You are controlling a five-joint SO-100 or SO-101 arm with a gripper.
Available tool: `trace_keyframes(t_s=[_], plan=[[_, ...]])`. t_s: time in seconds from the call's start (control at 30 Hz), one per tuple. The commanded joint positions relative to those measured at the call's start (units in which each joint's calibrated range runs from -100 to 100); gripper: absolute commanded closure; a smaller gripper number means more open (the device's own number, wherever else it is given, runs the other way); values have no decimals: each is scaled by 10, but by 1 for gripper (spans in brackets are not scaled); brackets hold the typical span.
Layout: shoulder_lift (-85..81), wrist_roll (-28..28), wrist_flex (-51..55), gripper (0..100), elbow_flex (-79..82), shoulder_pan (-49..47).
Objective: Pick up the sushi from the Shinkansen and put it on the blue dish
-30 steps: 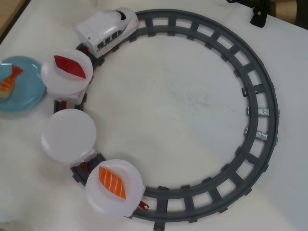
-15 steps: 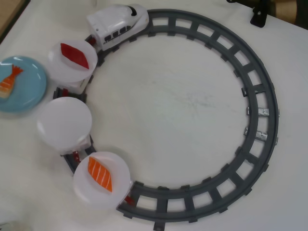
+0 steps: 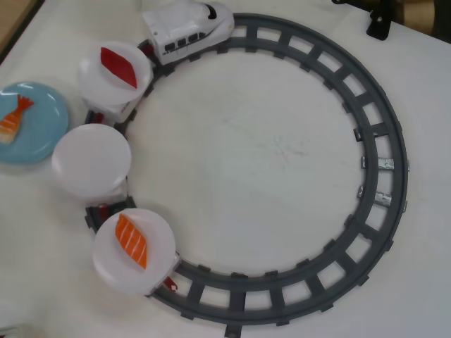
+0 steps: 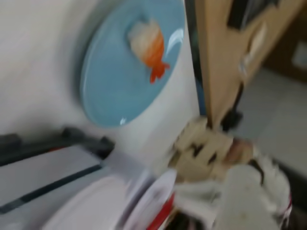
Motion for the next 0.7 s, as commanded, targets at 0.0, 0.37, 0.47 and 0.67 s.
trace_keyframes(t_s=[0.0,0.37,0.47,0.67], plan=[[-110,-9,-19,80,74,18],[-221,-11,71,80,165,-78],[-221,-23,87,80,167,-121],[-221,-38,87,80,167,-122]])
